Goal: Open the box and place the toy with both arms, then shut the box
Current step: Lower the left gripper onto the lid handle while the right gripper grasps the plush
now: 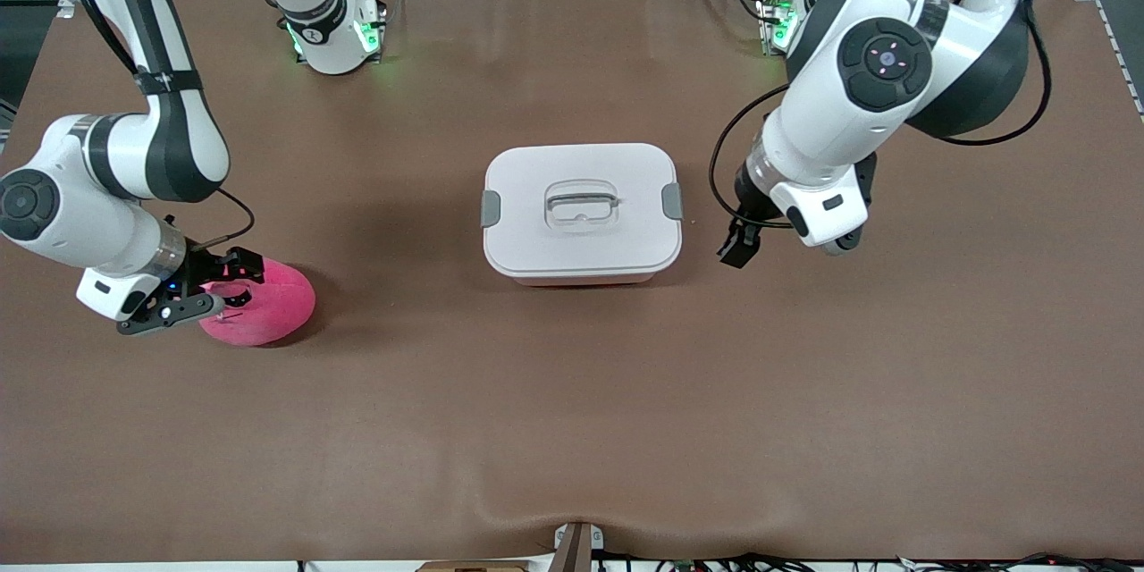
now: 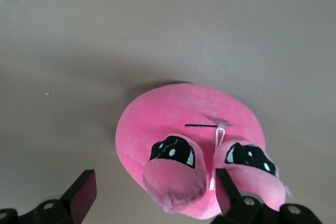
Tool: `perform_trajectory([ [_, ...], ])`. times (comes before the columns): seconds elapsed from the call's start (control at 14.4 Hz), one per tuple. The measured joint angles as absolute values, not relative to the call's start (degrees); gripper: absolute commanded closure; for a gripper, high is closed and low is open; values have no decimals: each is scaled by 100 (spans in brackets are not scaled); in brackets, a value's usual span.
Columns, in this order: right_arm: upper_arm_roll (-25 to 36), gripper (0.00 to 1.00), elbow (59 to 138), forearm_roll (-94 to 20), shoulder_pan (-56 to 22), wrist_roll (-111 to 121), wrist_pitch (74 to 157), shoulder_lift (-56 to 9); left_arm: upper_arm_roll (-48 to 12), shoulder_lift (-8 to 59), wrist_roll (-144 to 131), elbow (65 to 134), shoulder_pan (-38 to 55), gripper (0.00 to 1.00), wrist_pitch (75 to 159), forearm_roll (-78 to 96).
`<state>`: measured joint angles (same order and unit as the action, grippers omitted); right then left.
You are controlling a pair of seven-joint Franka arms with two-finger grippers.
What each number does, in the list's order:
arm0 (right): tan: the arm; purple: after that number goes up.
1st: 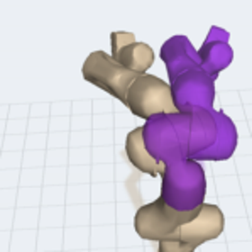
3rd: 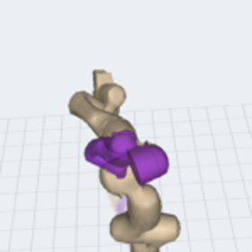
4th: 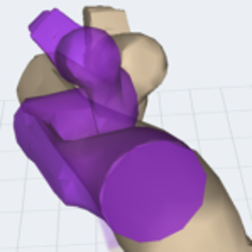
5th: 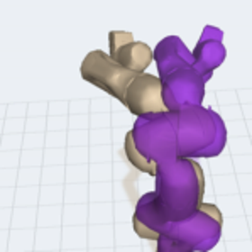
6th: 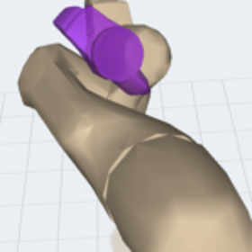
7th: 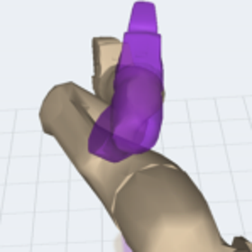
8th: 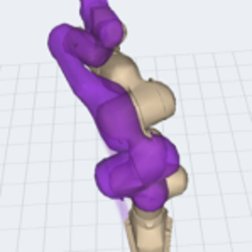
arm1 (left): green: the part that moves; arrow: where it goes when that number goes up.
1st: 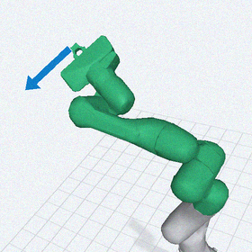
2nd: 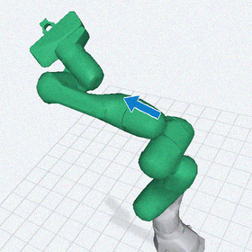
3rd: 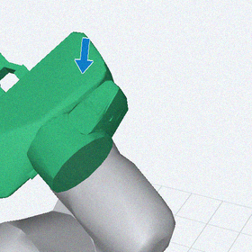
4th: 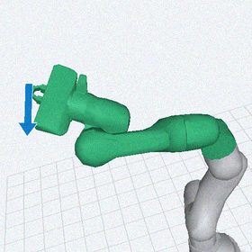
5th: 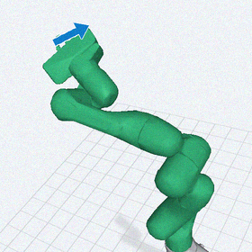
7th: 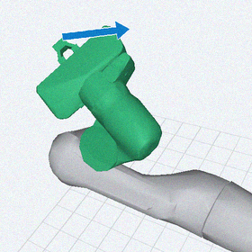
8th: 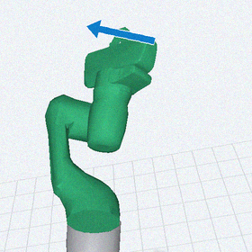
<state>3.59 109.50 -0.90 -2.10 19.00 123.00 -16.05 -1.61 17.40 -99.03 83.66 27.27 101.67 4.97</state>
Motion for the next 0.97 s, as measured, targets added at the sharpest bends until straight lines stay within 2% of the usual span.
perform_trajectory([
  [0.97,349,0,11085,122,-212,1965,12455,-1654,-160,2276,-11791,8363,3661,0,10926,394],
])
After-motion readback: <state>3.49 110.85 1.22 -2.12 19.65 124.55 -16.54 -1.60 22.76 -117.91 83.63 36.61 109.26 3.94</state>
